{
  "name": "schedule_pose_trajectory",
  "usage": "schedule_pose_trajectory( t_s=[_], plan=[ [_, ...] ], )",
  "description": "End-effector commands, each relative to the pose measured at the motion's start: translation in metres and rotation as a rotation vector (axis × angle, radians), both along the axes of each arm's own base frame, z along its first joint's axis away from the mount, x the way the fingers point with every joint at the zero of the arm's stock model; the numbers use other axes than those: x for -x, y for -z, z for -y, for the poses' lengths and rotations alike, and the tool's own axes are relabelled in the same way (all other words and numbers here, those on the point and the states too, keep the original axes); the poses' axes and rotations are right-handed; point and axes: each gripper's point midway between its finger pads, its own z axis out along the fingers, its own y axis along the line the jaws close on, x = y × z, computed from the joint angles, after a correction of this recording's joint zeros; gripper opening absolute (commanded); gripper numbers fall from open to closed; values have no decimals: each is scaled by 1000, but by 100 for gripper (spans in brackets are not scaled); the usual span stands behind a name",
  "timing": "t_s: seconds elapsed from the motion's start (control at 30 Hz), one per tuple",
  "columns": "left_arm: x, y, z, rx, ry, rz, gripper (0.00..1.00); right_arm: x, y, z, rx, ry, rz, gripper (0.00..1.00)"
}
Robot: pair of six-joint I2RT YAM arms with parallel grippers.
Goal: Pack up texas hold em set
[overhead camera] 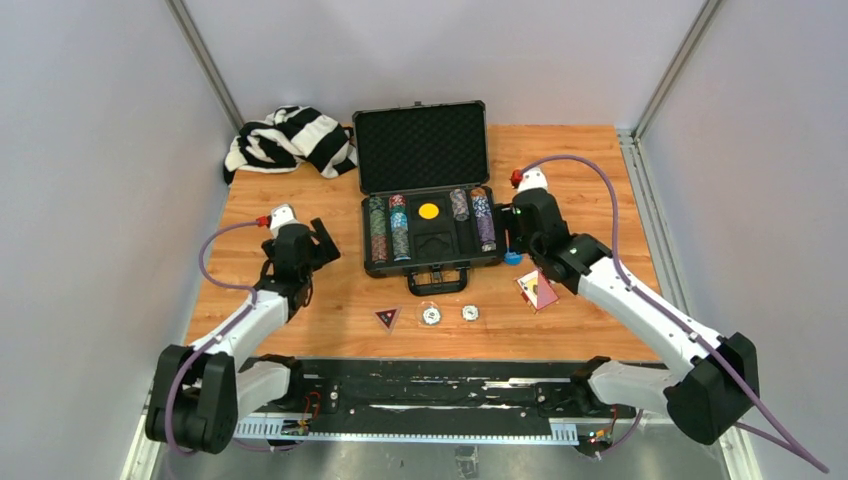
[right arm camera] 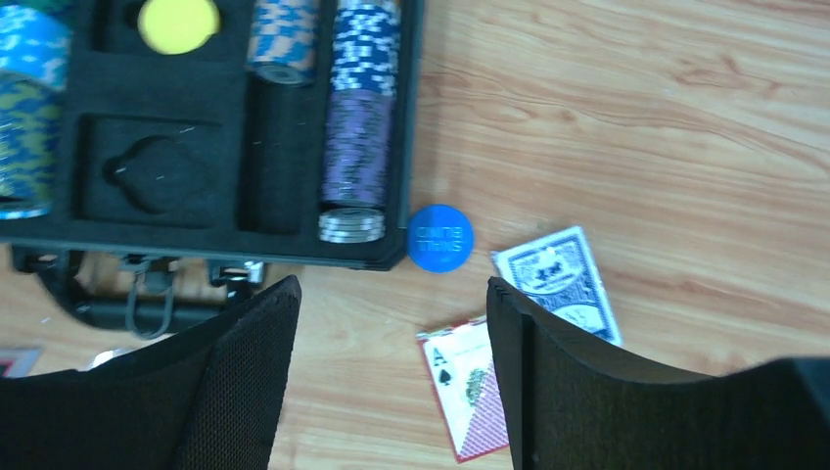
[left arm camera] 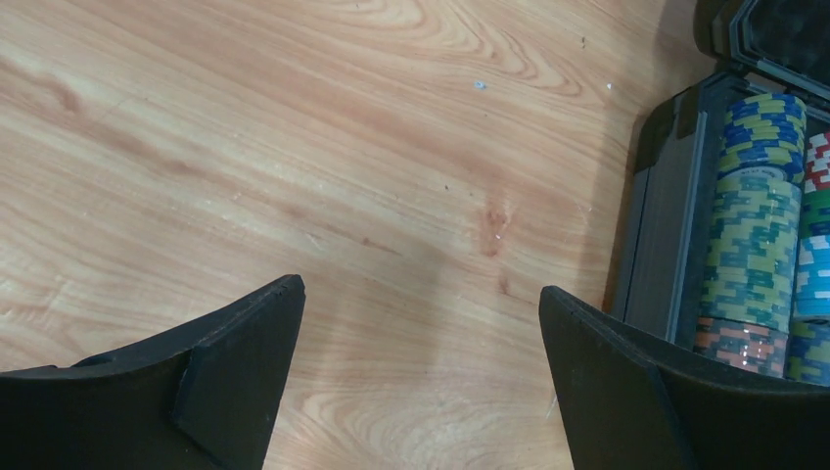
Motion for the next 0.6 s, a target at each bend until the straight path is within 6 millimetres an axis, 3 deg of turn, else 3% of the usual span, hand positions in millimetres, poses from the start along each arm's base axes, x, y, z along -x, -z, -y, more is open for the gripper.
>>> schedule_pose_trajectory(
  t_s=[0.0,0.1,0.2,0.3,0.43,0.57],
  plan=[
    [-5,-14,0,-14,-35,-49,95,23,17,-22,34,-126,-114,70],
    [2,-17,13,-58,16,-89,99,52,45,-38,-30,-226,-256,76],
    [12,-19,30,-94,73,-90,96,80,68,-54,-74,-325,-346,77],
    [21,-13,37,-82,101,-117,95,99,88,-58,-58,-351,-399,83],
    [27,-7,37,-89,119,-135,100,108,96,-65,-38,-372,-430,86],
    [24,-3,37,-94,114,-124,98,113,106,-75,23,-387,-458,86]
  ],
)
